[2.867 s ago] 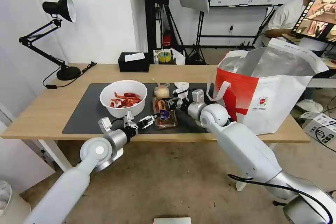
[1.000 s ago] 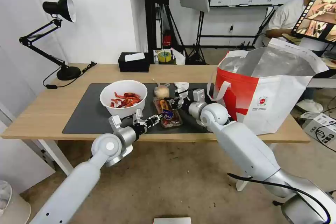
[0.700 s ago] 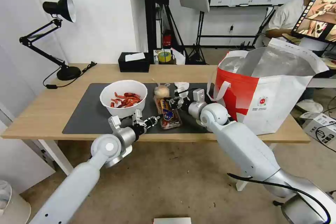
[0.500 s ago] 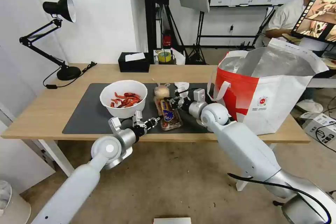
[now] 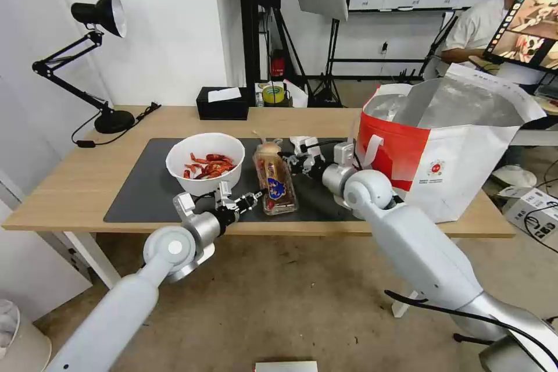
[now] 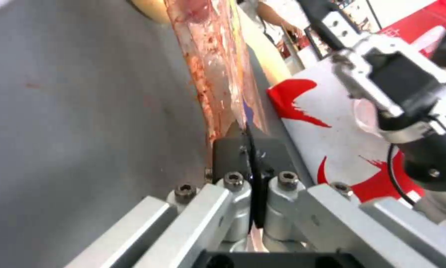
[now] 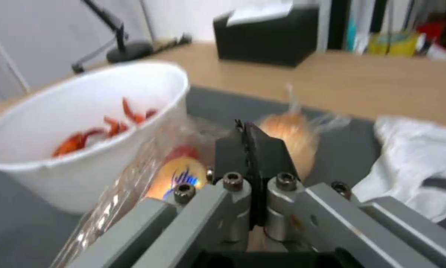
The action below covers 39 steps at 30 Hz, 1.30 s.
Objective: Pick up the trash from the table and place it into the takeout bag.
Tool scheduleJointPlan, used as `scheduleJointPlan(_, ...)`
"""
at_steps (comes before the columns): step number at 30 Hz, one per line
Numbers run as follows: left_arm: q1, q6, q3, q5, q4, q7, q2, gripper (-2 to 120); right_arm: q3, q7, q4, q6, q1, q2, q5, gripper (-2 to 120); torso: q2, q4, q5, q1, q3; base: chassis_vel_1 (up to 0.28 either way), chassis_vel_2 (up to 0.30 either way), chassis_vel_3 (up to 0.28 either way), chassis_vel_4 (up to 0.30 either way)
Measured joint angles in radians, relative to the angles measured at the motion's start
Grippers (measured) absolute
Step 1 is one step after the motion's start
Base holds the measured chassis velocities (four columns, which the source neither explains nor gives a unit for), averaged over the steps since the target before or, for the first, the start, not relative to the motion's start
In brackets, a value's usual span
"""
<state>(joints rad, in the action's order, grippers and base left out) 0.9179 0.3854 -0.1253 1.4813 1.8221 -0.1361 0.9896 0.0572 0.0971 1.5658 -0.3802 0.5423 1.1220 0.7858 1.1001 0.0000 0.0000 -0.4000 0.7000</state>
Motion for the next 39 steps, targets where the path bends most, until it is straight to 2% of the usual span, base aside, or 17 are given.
scheduleJointPlan(5,0.014,-0.002,-0.011,0.001,0.009,0.000,-0.006,0,-0.041,-0.049,0.070,0.087,0.072,-0.012,-0.013,0,0.000,0.0001,0.0001,0.000,0.000,0.000,0.000,0.000,0.000)
scheduleJointPlan(8,0.024,-0.003,-0.021,0.001,0.017,0.000,-0.009,0,-0.098,-0.078,0.164,0.159,0.199,-0.037,-0.078,0,0.000,-0.0001,0.0000,0.000,0.000,0.000,0.000,0.000,0.000)
scheduleJointPlan(12,0.028,-0.003,-0.025,0.003,0.026,-0.001,-0.013,0,-0.137,-0.104,0.244,0.187,0.298,-0.058,-0.103,3,0.000,-0.0001,0.0001,0.000,0.000,0.000,0.000,0.000,0.000)
scheduleJointPlan(14,0.029,-0.004,-0.027,0.005,0.036,-0.002,-0.016,0,-0.190,-0.120,0.331,0.204,0.406,-0.083,-0.126,15,0.000,0.0001,0.0000,0.000,0.000,0.000,0.000,0.000,0.000)
scheduleJointPlan(15,0.029,-0.004,-0.027,0.005,0.036,-0.002,-0.016,0,-0.190,-0.120,0.331,0.204,0.406,-0.083,-0.126,15,0.000,0.0001,0.0000,0.000,0.000,0.000,0.000,0.000,0.000)
scheduleJointPlan(17,0.029,-0.006,-0.029,0.009,0.049,-0.006,-0.017,0,-0.251,-0.122,0.409,0.217,0.528,-0.110,-0.153,26,0.000,0.0000,0.0001,0.000,0.000,0.000,0.000,0.000,0.000)
scheduleJointPlan(19,0.029,-0.007,-0.029,0.009,0.051,-0.007,-0.018,0,-0.264,-0.122,0.425,0.219,0.556,-0.116,-0.159,28,0.000,-0.0002,0.0001,0.000,0.000,0.000,0.000,0.000,0.000)
scheduleJointPlan(20,0.029,-0.008,-0.029,0.011,0.060,-0.011,-0.019,0,-0.306,-0.121,0.472,0.226,0.639,-0.130,-0.178,37,0.000,-0.0001,0.0000,0.000,0.000,0.000,0.000,0.000,0.000)
scheduleJointPlan(21,0.029,-0.008,-0.029,0.011,0.060,-0.011,-0.019,0,-0.306,-0.121,0.472,0.226,0.639,-0.130,-0.178,37,0.000,-0.0001,0.0000,0.000,0.000,0.000,0.000,0.000,0.000)
scheduleJointPlan(24,0.014,-0.009,-0.029,0.013,0.077,-0.014,-0.020,0,-0.394,-0.122,0.558,0.238,0.774,-0.143,-0.198,52,0.000,-0.0002,0.0000,0.000,0.000,0.000,0.000,0.000,0.000)
scheduleJointPlan(25,0.014,-0.009,-0.029,0.013,0.077,-0.014,-0.020,0,-0.394,-0.122,0.558,0.238,0.774,-0.143,-0.198,52,0.000,-0.0002,0.0000,0.000,0.000,0.000,0.000,0.000,0.000)
scheduleJointPlan(26,0.002,-0.010,-0.033,0.015,0.084,-0.013,-0.018,0,-0.426,-0.128,0.588,0.243,0.811,-0.146,-0.209,58,0.000,-0.0001,-0.0001,0.000,0.000,0.000,0.000,0.000,0.000)
scheduleJointPlan(28,-0.005,-0.010,-0.035,0.018,0.088,-0.013,-0.017,0,-0.444,-0.132,0.603,0.250,0.836,-0.146,-0.219,61,0.000,0.0000,0.0000,0.000,0.000,0.000,0.000,0.000,0.000)
scheduleJointPlan(31,-0.041,-0.010,-0.029,0.037,0.094,-0.022,-0.018,0,-0.500,-0.142,0.645,0.277,0.941,-0.137,-0.241,76,0.000,-0.0002,0.0001,0.000,0.000,0.000,0.000,0.000,0.000)
scheduleJointPlan(32,-0.041,-0.010,-0.029,0.037,0.094,-0.022,-0.018,0,-0.500,-0.142,0.645,0.277,0.941,-0.137,-0.241,76,0.000,-0.0002,0.0001,0.000,0.000,0.000,0.000,0.000,0.000)
scheduleJointPlan(36,-0.103,-0.010,-0.004,0.066,0.096,-0.041,-0.011,0,-0.541,-0.149,0.662,0.293,1.030,-0.094,-0.266,94,0.000,0.0000,-0.0001,0.000,0.000,0.000,0.000,0.000,0.000)
scheduleJointPlan(39,-0.143,-0.012,0.011,0.084,0.092,-0.051,-0.008,0,-0.555,-0.149,0.662,0.313,1.068,-0.066,-0.281,99,0.000,0.0000,0.0001,0.000,0.000,0.000,0.000,0.000,0.000)
